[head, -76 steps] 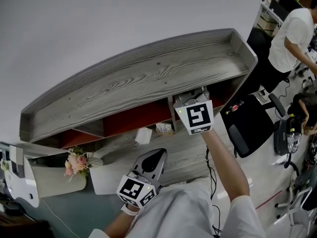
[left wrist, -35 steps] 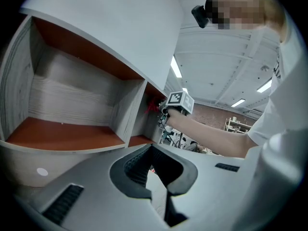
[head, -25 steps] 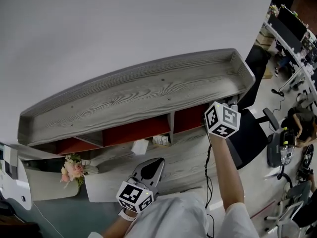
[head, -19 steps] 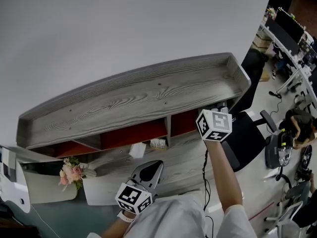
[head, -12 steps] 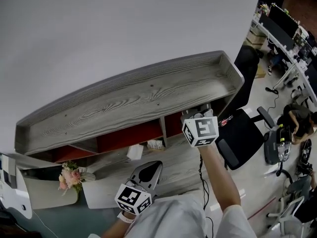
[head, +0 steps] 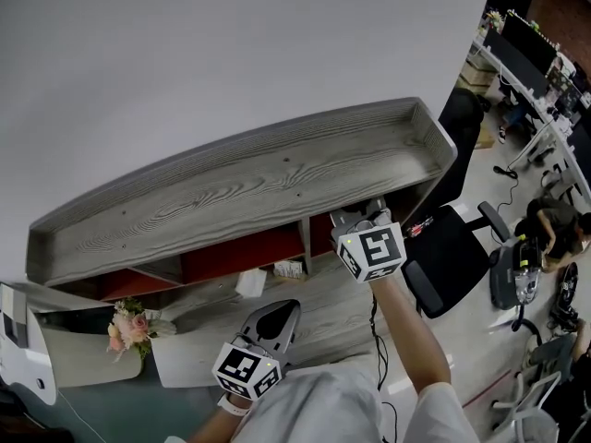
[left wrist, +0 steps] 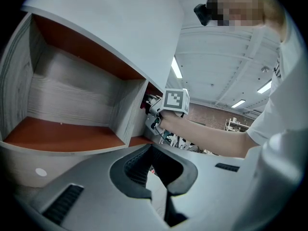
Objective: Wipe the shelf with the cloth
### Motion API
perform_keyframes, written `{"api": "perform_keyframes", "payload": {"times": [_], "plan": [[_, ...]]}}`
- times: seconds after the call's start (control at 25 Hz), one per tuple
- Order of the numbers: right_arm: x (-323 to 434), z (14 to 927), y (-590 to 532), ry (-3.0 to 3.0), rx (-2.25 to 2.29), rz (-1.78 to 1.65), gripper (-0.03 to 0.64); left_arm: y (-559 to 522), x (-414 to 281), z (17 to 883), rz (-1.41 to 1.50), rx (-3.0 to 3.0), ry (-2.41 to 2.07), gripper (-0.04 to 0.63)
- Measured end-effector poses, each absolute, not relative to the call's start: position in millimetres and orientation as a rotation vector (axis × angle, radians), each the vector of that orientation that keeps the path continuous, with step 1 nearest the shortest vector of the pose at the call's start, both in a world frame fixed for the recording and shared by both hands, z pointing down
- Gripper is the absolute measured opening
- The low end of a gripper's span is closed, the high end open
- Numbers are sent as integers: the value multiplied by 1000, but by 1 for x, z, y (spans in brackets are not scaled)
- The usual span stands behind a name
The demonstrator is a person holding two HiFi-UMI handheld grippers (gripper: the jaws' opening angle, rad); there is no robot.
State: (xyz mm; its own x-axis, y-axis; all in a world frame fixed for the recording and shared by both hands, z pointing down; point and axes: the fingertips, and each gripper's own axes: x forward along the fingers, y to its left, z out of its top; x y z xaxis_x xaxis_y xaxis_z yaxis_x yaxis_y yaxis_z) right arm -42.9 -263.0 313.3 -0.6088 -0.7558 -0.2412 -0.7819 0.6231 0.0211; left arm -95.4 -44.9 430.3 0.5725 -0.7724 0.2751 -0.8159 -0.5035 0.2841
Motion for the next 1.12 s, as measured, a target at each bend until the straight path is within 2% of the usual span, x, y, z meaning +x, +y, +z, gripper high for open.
{"api": "perform_keyframes", "payload": {"times": [0.2,0.44,0.68,1.12], "plan": [[31,330,-299,2347,-1514,-137,132,-44,-102,424,130,2423,-1309,6],[76,325,-310,2125,-1497,-336,132,-41,-104,429,128,2412,-1310,6],[107,329,-308,1812,-1381,-647,130,-40,-103,428,122,2415,-1310,6],[122,354,-317,1594,-1295,-868,129,-37,-108,428,132,2410,-1322,6]]}}
